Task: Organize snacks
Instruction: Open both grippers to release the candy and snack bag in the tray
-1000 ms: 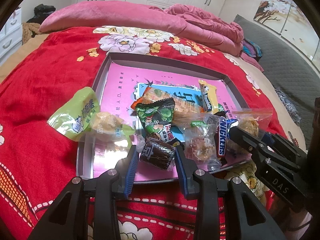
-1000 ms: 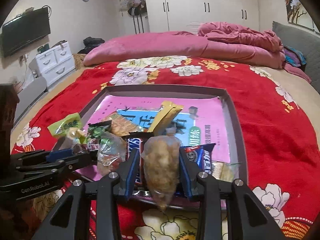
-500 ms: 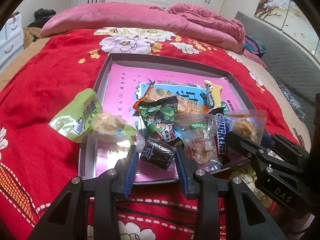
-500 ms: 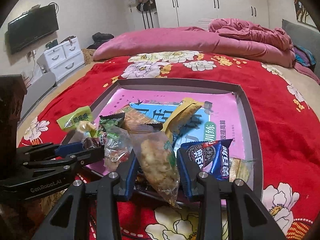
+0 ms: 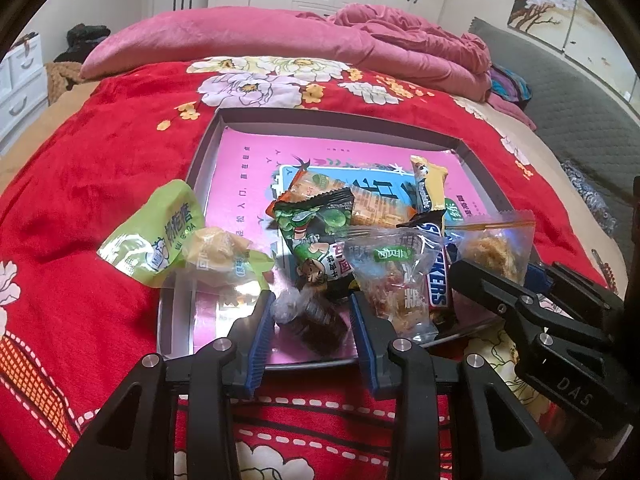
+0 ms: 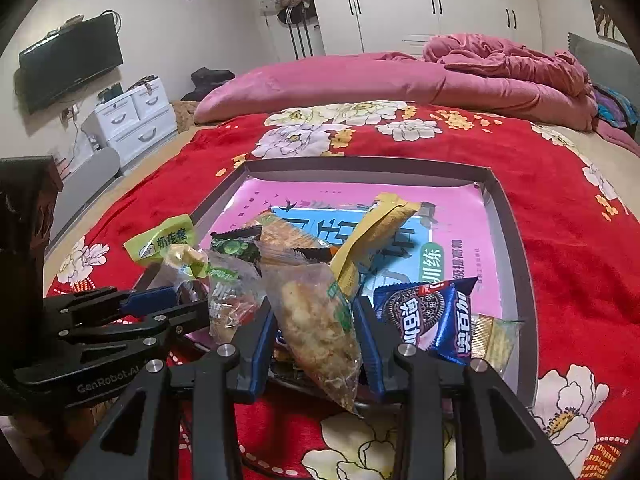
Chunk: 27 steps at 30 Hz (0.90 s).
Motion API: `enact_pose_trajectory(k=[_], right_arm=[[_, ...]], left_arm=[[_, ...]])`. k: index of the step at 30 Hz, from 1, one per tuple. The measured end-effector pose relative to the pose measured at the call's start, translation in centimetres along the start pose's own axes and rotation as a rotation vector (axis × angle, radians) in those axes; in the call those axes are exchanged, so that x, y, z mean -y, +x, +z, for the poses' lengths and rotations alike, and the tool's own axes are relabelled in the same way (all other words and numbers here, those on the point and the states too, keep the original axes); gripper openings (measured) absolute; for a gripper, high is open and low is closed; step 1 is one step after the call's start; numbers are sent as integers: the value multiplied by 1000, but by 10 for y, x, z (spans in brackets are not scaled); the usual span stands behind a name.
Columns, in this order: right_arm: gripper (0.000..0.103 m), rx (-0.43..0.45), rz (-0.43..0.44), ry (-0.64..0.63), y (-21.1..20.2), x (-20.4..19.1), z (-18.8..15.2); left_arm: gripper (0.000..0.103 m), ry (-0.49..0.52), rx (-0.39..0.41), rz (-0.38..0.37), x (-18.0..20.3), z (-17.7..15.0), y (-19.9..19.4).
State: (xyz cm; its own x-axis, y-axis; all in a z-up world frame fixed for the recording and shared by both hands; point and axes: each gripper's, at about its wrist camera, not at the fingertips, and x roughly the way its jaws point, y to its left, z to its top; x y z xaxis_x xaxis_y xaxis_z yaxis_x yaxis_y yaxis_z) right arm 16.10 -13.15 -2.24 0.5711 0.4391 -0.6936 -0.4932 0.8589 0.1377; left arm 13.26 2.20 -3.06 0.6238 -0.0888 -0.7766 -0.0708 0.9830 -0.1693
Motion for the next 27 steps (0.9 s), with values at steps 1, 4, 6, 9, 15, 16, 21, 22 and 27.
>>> enact_pose_trajectory(k=[1,4,6,9,15,16,21,22,27], right_arm=[[39,1,-2,1,0,0,0],[39,2,-13,2,0,1,1],[39,2,-15,6,0,3,0],[39,4,-31,8,0,4,0],[40,-6,-53,14,1,7,-1],[40,-6,-57,12,0,7,-1],[45,-8,-67,0,1,2,-2],[45,-7,-70,-3,0,2,-2],[49,-7,-73,-3,0,0,-2]], left_arm=[[40,0,0,-1,0,0,0],[41,-1,0,-3,1,0,0],[41,-1,-1,-4,0,0,0],[42,-2,-1,-3,0,0,0],[44,0,0,-1,0,0,0],[45,0,0,-1,1,0,0],[48,-2,0,-2,0,0,0],[49,-3,-1,-3,0,0,0],[50,-3,-1,-5,0,0,0]])
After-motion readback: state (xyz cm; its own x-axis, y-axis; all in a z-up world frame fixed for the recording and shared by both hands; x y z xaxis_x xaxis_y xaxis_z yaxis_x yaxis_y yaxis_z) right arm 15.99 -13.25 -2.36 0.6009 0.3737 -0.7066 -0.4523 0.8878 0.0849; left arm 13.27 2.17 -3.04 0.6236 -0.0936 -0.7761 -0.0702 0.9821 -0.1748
